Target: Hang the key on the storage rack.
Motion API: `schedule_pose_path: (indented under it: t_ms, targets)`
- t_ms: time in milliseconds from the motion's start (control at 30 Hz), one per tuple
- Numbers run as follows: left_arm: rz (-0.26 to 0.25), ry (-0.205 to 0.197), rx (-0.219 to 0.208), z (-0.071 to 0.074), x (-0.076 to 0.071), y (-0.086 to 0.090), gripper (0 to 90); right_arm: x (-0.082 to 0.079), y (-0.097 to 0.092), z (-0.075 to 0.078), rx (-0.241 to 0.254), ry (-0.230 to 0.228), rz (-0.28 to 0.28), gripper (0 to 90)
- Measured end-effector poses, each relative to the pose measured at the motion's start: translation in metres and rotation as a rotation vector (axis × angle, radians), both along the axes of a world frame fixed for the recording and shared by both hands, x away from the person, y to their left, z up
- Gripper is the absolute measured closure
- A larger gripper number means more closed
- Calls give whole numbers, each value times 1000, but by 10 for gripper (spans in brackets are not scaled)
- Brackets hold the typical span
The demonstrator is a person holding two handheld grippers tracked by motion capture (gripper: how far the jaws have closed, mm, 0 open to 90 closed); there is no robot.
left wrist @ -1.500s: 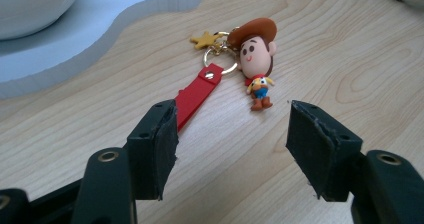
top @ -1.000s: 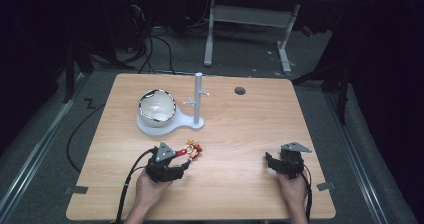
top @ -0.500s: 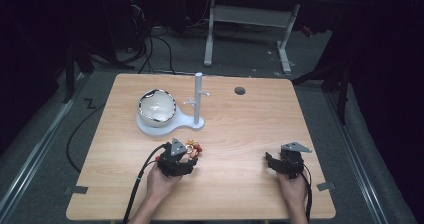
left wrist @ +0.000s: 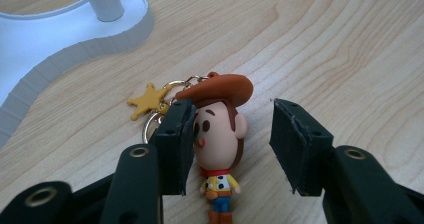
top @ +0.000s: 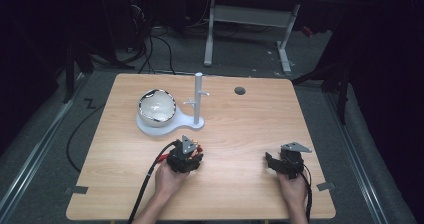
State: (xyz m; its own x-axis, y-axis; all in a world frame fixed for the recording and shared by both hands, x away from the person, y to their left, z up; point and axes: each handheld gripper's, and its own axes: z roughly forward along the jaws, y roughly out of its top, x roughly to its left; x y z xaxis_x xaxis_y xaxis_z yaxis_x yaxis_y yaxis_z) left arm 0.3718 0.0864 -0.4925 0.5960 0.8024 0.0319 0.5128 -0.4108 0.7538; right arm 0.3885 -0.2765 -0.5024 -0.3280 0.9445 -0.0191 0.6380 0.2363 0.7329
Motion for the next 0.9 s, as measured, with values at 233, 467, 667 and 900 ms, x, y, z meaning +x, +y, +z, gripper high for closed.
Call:
schedule_pose_path:
  t_ms: [233, 467, 667, 900]
  targets:
    - [20, 26, 14, -6, 6, 1, 592, 0, 0, 0, 0, 0, 0, 336]
    - [18, 30, 16, -6, 7, 4, 664, 0, 0, 0, 0, 0, 0, 336]
    - [-1, 16, -14, 1, 3, 7, 669, 0, 0, 0, 0, 0, 0, 337]
    - [-22, 1, -72, 18, -6, 20, 671, 0, 0, 0, 0, 0, 0, 336]
